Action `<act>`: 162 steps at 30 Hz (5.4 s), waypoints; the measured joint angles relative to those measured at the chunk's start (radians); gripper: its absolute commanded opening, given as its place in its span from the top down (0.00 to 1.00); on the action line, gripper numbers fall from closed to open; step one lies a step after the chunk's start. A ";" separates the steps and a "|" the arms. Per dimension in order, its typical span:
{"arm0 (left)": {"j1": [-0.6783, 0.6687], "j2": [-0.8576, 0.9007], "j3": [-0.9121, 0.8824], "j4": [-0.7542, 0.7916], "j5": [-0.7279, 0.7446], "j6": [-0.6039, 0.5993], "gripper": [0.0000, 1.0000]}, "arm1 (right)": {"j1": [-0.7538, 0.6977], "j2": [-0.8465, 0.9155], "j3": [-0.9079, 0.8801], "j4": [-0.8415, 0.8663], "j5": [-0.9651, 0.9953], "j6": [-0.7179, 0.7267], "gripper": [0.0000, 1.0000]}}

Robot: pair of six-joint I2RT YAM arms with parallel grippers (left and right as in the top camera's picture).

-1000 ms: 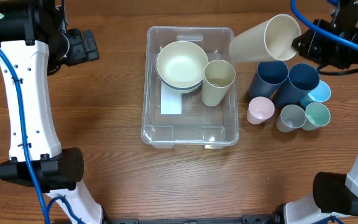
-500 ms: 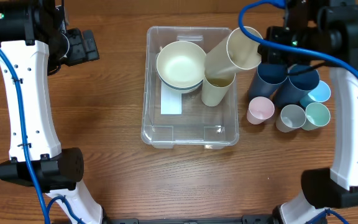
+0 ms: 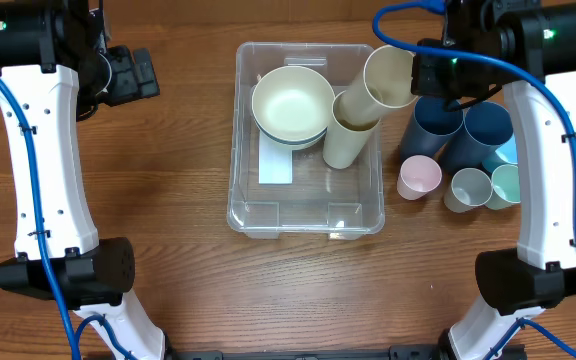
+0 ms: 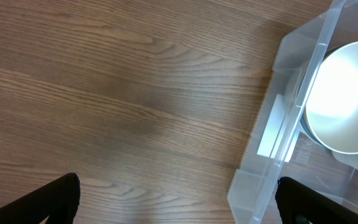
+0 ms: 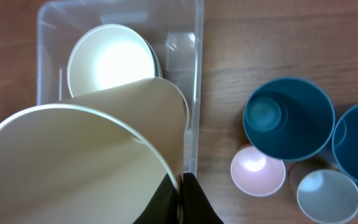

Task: Pack container
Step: 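Lower the cream cup into the first cream cup and release, then move the right gripper to the dark blue cups and grasp one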

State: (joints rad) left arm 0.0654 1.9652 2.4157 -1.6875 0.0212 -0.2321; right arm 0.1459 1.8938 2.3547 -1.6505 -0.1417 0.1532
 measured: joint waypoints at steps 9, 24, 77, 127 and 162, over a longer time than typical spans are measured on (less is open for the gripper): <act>0.000 0.000 0.000 0.000 0.000 0.000 0.00 | 0.001 0.035 0.000 -0.026 0.001 0.004 0.96; 0.000 0.000 0.000 0.000 0.000 0.000 0.00 | 0.114 0.035 0.000 -0.045 0.016 0.003 0.95; 0.000 0.000 0.000 0.000 0.000 0.000 0.00 | -0.435 0.003 -0.232 0.132 0.087 0.097 0.64; 0.000 0.000 0.000 0.000 0.000 0.000 0.00 | -0.479 0.003 -0.508 0.303 -0.080 0.055 0.66; 0.000 0.000 0.000 0.000 0.000 0.000 0.00 | -0.479 0.003 -0.573 0.354 0.064 0.063 0.66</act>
State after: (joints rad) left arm 0.0654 1.9652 2.4157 -1.6875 0.0212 -0.2321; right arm -0.3332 1.8969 1.7817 -1.2964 -0.0780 0.2165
